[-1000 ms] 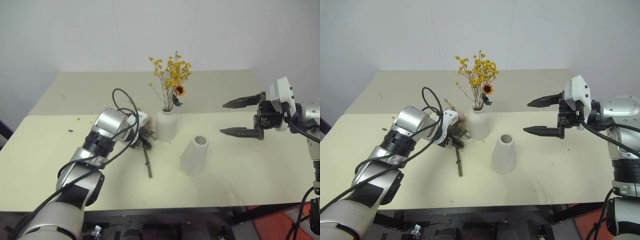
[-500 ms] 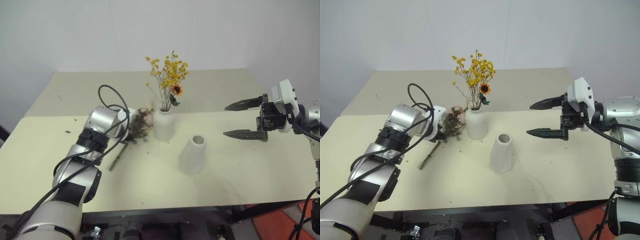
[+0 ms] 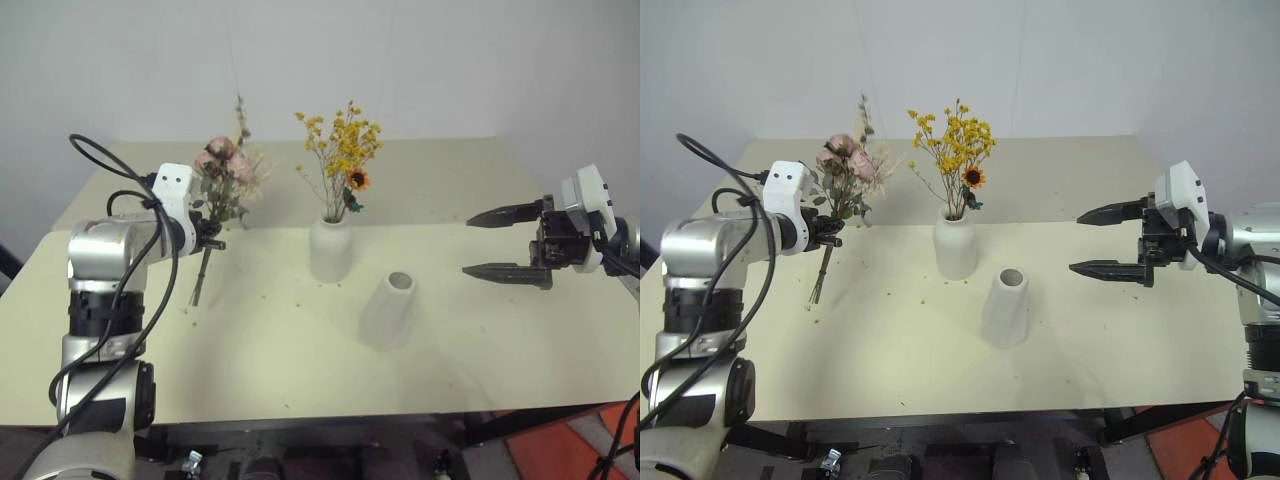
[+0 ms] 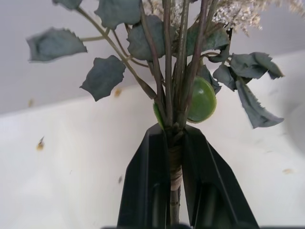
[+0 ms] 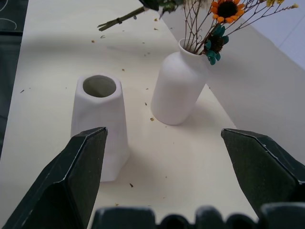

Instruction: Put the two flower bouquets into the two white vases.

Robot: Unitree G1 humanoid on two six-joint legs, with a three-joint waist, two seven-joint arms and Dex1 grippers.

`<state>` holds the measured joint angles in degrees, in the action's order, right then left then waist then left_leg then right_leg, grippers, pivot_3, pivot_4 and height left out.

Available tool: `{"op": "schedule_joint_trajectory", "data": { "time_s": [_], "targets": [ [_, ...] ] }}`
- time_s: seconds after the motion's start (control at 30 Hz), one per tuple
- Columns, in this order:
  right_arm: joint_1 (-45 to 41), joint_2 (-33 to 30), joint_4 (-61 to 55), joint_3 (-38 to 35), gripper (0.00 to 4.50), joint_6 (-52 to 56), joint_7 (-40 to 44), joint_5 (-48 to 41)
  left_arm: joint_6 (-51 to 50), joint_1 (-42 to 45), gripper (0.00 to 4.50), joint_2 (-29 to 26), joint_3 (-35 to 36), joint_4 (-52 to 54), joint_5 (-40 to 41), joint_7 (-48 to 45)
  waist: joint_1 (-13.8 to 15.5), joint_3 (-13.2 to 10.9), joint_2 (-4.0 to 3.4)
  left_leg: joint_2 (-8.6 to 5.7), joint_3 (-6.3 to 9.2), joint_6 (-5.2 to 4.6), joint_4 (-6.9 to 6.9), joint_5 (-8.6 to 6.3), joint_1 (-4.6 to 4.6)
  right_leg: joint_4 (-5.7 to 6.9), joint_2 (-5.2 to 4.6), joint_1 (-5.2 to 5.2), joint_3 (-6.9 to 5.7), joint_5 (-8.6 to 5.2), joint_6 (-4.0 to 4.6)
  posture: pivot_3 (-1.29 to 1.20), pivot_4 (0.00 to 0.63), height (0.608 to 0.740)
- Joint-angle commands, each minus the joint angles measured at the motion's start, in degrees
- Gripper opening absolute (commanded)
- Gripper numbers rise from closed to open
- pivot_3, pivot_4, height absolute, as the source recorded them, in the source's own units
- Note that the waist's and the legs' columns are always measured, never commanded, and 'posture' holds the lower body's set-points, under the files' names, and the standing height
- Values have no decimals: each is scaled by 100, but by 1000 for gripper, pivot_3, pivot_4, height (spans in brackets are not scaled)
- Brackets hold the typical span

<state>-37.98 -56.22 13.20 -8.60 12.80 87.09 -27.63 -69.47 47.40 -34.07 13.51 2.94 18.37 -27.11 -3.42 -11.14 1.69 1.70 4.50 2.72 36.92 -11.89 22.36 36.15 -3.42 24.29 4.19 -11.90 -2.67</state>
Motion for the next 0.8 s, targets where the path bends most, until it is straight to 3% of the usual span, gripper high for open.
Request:
{"op": "schedule_joint_trajectory", "data": {
  "time_s": [0.03,0.13,0.37,0.67,0.8],
  "targets": [
    [63,-208,23,-356,4500,186,290,-341,537,-437,134,-15,548,1365,819,-657,0,0,0,0,-1,0,0,0,-2,0,0,-3,0,0,0,0,150,740],
    [194,-270,84,-470,4500,295,371,-474,975,-772,134,51,871,1894,1394,-1080,-1,0,0,1,-3,0,-1,0,-3,-4,-1,-2,2,0,0,0,150,740],
    [686,-465,-12,-736,4500,288,415,-637,1250,-831,134,116,1087,2008,2355,-1356,-9,0,0,1,-4,0,2,0,-14,-1,1,-14,3,-10,-16,0,150,740],
    [1091,-455,-274,-875,4500,231,225,-696,1362,-526,134,229,636,1664,3014,-1484,-33,0,0,2,-4,0,3,0,-15,2,4,-14,4,-10,-16,0,150,740],
    [1200,-403,-413,-931,4500,214,118,-702,1699,-175,134,590,304,1329,3020,-1453,-27,0,0,1,-4,0,4,0,-12,-2,3,-14,4,-11,-17,0,150,740]
  ]
}}
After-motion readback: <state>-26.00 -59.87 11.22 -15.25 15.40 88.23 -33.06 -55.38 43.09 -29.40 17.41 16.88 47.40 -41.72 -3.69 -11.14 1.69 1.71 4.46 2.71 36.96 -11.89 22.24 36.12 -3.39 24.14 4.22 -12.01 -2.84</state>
